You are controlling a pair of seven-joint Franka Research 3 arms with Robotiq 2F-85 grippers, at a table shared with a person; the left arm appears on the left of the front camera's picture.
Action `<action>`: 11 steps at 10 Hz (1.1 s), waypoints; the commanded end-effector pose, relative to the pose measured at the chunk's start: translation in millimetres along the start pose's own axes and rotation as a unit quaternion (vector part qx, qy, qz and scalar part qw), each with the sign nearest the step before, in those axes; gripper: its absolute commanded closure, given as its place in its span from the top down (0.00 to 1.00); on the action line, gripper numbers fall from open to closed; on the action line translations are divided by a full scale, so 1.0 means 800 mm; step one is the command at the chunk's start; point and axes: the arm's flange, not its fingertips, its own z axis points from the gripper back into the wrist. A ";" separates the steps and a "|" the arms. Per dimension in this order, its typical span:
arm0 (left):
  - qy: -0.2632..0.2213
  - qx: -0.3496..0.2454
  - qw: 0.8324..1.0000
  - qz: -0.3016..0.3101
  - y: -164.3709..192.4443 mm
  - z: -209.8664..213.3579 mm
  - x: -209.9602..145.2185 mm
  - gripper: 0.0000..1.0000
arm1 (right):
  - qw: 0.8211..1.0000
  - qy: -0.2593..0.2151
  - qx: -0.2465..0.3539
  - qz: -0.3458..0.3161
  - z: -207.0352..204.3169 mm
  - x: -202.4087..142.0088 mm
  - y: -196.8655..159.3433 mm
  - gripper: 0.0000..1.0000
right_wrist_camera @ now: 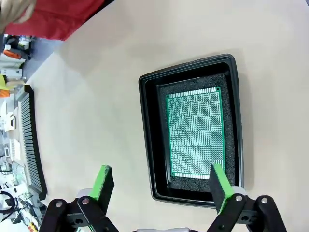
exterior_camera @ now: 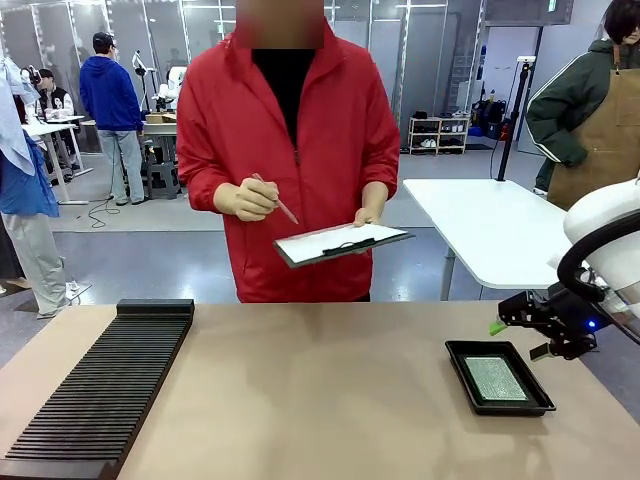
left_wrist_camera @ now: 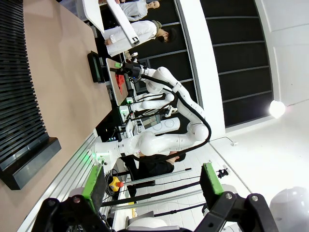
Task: Inspect the PCB.
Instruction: Place the Blank PCB in the ESD tray.
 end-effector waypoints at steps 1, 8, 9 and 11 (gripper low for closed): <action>-0.001 0.000 1.000 -0.001 -0.001 0.000 -0.001 1.00 | 1.000 0.001 0.004 0.005 -0.004 0.000 -0.002 1.00; -0.001 0.000 1.000 -0.001 -0.001 0.000 -0.001 1.00 | 1.000 0.001 0.004 0.005 -0.004 0.000 -0.002 1.00; -0.001 0.000 1.000 -0.001 -0.001 0.000 -0.001 1.00 | 1.000 0.001 0.004 0.005 -0.004 0.000 -0.002 1.00; -0.001 0.000 1.000 -0.001 -0.001 0.000 -0.001 1.00 | 0.997 0.027 0.072 -0.011 0.049 -0.009 0.007 1.00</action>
